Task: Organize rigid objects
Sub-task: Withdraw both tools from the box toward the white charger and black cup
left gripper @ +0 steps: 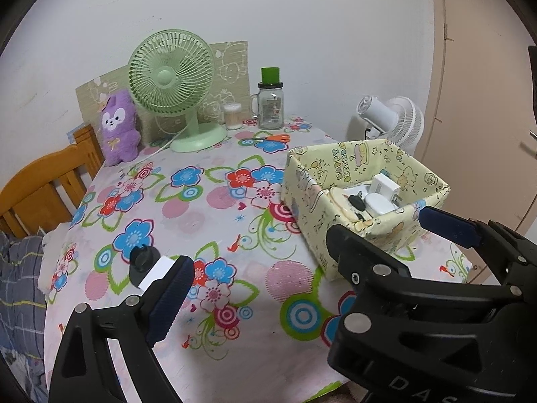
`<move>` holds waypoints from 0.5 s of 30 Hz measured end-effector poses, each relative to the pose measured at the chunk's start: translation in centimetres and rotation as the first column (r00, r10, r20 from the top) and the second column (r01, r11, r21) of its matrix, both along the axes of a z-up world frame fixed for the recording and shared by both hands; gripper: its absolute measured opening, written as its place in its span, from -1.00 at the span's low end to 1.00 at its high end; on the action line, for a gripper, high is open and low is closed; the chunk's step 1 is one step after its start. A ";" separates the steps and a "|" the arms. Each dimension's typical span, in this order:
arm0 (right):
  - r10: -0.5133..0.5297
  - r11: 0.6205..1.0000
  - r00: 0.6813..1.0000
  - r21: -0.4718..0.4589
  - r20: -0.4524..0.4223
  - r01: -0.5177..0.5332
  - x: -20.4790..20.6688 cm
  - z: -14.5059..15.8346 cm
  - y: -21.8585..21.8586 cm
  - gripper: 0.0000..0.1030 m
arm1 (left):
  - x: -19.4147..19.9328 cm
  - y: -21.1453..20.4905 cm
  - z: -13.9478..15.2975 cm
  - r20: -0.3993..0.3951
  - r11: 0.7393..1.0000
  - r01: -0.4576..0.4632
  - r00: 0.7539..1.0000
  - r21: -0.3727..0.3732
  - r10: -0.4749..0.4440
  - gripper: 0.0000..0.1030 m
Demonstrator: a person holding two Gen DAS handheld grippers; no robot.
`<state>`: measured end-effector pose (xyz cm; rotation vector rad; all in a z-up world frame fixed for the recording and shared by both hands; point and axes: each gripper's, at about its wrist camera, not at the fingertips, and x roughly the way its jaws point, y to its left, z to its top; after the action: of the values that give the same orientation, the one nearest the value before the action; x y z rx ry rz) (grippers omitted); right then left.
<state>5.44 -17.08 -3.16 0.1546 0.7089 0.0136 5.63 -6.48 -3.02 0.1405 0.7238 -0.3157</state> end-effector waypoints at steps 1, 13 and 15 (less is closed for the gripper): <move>0.000 1.000 1.000 -0.002 -0.002 0.000 0.0 -0.1 0.1 0.77 | -0.1 0.1 -0.1 -0.001 1.000 -0.002 1.000 0.000 0.002 0.85; 0.019 1.000 1.000 -0.023 -0.018 -0.020 -0.1 -0.9 2.3 0.77 | -0.3 2.2 -1.0 -0.017 0.999 -0.041 0.999 -0.006 0.040 0.89; 0.024 0.999 0.999 -0.026 -0.021 -0.025 0.0 -1.0 2.6 0.77 | -0.3 2.7 -1.2 -0.020 0.999 -0.047 0.999 -0.007 0.047 0.89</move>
<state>5.44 -14.44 -4.13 0.1213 0.7313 0.0260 5.33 -3.80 -4.18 0.1131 0.7445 -0.2757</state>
